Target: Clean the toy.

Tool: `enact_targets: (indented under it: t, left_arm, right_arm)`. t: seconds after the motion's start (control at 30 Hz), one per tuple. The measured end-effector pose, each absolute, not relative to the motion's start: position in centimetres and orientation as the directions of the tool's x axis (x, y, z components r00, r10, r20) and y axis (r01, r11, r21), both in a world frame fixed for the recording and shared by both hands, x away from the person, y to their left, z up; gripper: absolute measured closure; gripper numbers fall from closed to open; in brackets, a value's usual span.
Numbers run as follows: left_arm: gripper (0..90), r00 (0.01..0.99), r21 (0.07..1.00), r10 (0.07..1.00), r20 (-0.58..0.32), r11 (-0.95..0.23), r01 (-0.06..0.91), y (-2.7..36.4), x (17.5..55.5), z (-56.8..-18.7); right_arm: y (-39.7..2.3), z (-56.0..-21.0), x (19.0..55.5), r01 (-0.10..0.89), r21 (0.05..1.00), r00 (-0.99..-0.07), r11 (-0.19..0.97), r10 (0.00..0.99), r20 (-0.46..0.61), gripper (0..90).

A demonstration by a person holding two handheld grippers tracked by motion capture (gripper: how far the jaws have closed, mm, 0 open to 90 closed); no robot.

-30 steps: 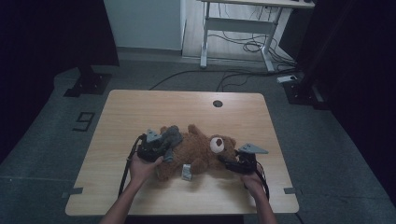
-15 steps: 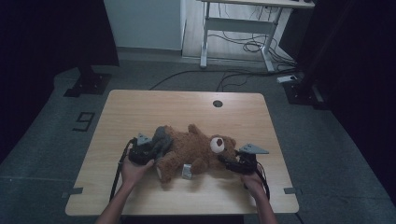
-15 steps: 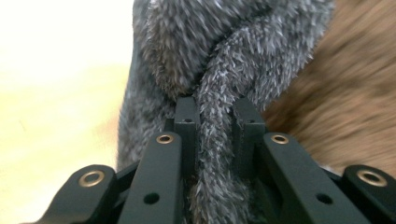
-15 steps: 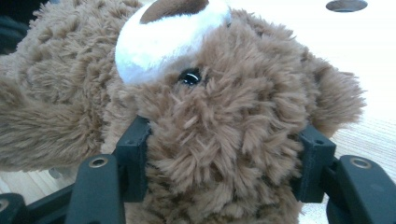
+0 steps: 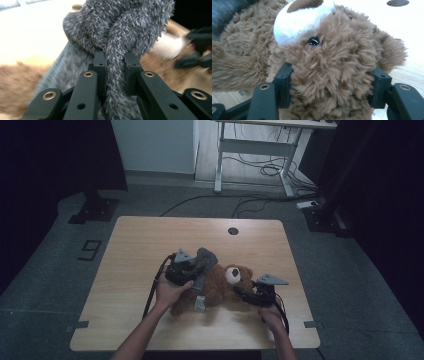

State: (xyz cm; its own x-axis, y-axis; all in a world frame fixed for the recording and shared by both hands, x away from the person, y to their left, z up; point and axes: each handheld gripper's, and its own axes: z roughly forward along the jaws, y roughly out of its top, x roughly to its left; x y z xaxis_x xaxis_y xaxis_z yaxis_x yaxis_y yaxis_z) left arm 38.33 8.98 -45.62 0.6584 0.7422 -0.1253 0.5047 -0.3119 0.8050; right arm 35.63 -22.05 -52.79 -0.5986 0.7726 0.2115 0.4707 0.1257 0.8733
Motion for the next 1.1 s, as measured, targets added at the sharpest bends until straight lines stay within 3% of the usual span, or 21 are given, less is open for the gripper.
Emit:
enact_targets:
  t: [0.07, 0.3, 0.77, 0.9, 1.1]
  left_arm:
    - [75.9, 0.645, 0.808, 0.749, -0.152, -0.282, 0.518, 9.7, 38.5, -46.0]
    - [76.2, 0.547, 0.768, 0.834, -0.069, -0.306, 0.563, 12.6, 38.4, -47.2]
    - [75.8, 0.497, 0.7, 0.836, -0.232, -0.212, 0.682, 17.5, 36.6, -53.3]
    - [75.8, 0.51, 0.732, 0.823, -0.252, -0.182, 0.657, 18.2, 36.0, -52.1]
    - [75.8, 0.584, 0.826, 0.774, -0.246, -0.147, 0.544, 17.9, 34.2, -47.7]
  right_arm:
    - [-22.0, -52.8, 35.6, 0.471, 0.874, -0.598, 0.12, 0.772, 0.216, 36.6]
    - [-21.9, -52.9, 35.6, 0.471, 0.876, -0.589, 0.107, 0.777, 0.222, 36.7]
    - [-22.1, -53.0, 35.6, 0.476, 0.873, -0.59, 0.103, 0.774, 0.23, 36.8]
    - [-22.1, -53.0, 35.7, 0.481, 0.871, -0.587, 0.097, 0.774, 0.238, 36.8]
    - [-22.2, -53.0, 35.7, 0.483, 0.871, -0.588, 0.094, 0.771, 0.243, 36.8]
